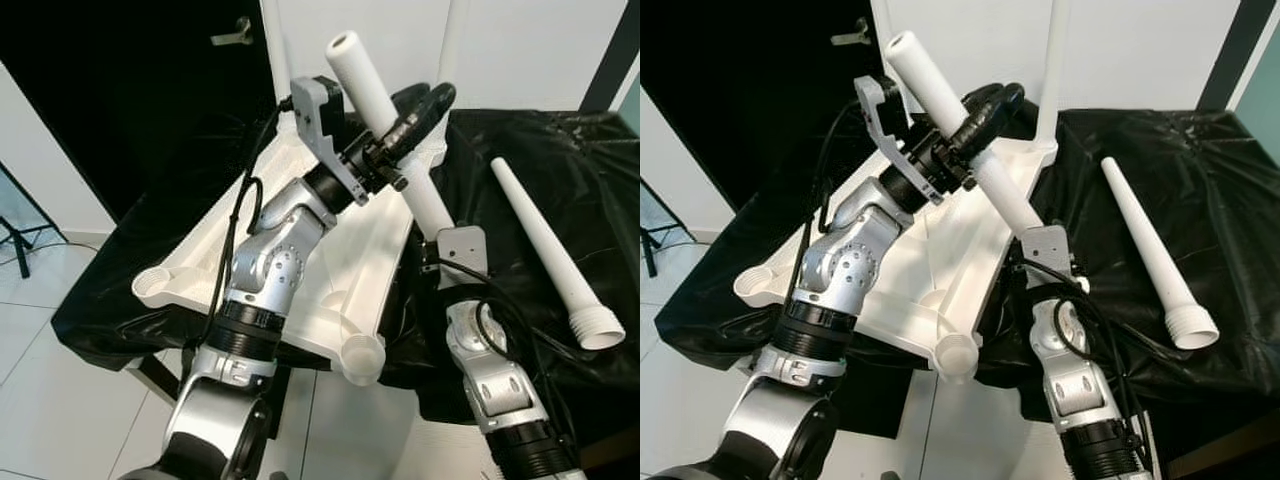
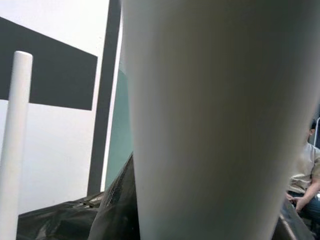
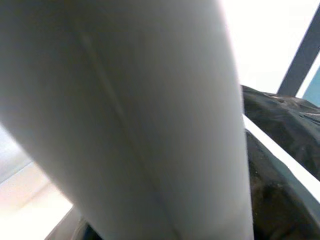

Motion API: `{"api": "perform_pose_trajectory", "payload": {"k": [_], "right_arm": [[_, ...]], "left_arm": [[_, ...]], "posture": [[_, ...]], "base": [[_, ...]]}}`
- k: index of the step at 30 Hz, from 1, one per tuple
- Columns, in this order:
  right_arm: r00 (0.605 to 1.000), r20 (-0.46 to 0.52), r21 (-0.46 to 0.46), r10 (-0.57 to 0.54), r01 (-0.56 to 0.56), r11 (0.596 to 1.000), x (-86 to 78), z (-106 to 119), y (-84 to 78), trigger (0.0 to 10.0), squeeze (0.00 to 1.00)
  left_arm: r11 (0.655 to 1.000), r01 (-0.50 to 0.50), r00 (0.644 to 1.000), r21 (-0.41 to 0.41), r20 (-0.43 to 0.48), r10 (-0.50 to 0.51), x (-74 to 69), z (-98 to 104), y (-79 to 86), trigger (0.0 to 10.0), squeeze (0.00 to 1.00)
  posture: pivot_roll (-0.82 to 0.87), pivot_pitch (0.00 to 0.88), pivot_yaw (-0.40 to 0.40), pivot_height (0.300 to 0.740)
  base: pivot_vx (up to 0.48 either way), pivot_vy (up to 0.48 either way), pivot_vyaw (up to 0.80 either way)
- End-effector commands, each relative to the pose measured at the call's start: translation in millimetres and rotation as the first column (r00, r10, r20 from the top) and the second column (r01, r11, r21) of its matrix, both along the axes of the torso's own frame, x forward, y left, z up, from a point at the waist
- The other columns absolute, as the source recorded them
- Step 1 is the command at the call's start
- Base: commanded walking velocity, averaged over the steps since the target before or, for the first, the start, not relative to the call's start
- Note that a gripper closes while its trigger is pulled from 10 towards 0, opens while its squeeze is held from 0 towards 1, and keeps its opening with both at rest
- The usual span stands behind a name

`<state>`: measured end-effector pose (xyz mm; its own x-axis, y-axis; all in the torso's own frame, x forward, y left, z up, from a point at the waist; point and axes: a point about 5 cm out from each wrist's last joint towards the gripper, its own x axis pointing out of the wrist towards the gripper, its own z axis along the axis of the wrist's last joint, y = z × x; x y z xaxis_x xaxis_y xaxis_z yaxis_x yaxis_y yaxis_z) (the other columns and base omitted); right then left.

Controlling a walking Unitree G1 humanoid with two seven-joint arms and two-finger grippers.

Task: Building children table

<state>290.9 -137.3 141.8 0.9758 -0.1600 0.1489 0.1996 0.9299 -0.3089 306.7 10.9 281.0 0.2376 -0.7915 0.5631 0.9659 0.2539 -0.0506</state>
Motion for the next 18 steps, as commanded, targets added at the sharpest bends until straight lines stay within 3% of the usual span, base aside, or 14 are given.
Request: {"api": "perform_pose_trajectory", "payload": {"k": [1,5,6,7,10,11,17,18], "right_arm": [[0.99,0.014,0.174,-0.143,0.139,0.975,3.6,5,-11.9,0.0,0.0],[0.985,0.038,0.168,-0.168,0.159,0.973,3.0,8,-10.2,0.0,0.0],[0.985,0.042,0.162,-0.167,0.159,0.974,2.8,8,-8.7,0.0,0.0],[0.985,0.045,0.159,-0.166,0.157,0.975,2.7,8,-7.8,0.0,0.0],[0.985,0.046,0.157,-0.165,0.156,0.975,2.7,8,-7.4,0.0,0.0],[0.984,0.049,0.157,-0.17,0.161,0.974,2.6,8,-7.4,0.0,0.0],[0.975,0.08,0.152,-0.208,0.194,0.969,1.5,10,-9.9,0.0,0.0],[0.972,0.09,0.146,-0.217,0.203,0.968,1.5,11,-10.7,0.0,0.0]], "left_arm": [[0.982,0.187,0.979,0.014,-0.087,-0.185,-11.1,-35,-17.0,0.0,0.0],[0.984,0.179,0.979,0.007,-0.098,-0.177,-12.0,-38,-17.9,0.0,0.0],[0.989,0.15,0.985,0.004,-0.092,-0.149,-11.2,-38,-17.7,4.6,0.0],[0.993,0.116,0.989,-0.007,-0.095,-0.116,-8.7,-38,-17.0,10.0,0.0],[0.996,0.093,0.991,-0.015,-0.098,-0.094,-6.9,-38,-16.5,10.0,0.0],[0.997,0.077,0.991,-0.022,-0.111,-0.079,-4.8,-38,-15.7,10.0,1.0],[1.0,0.016,0.993,-0.018,-0.117,-0.018,-0.5,-34,-15.5,10.0,1.0],[1.0,-0.003,0.993,-0.021,-0.121,0.001,1.1,-33,-15.4,10.0,0.8]], "posture": [[-0.14,0.0,0.098,0.74],[-0.14,0.0,0.096,0.74],[-0.14,0.0,0.095,0.74],[-0.14,0.0,0.095,0.74],[-0.14,0.0,0.095,0.74],[-0.14,0.0,0.094,0.74],[-0.15,0.0,0.09,0.74],[-0.15,0.0,0.09,0.74]], "base": [[0.0,0.0,0.0],[0.0,0.0,0.0],[0.0,0.0,0.0],[0.0,0.0,0.0],[0.0,0.0,0.0],[0.0,0.0,0.0],[0.0,0.0,0.0],[0.0,0.0,0.0]]}}
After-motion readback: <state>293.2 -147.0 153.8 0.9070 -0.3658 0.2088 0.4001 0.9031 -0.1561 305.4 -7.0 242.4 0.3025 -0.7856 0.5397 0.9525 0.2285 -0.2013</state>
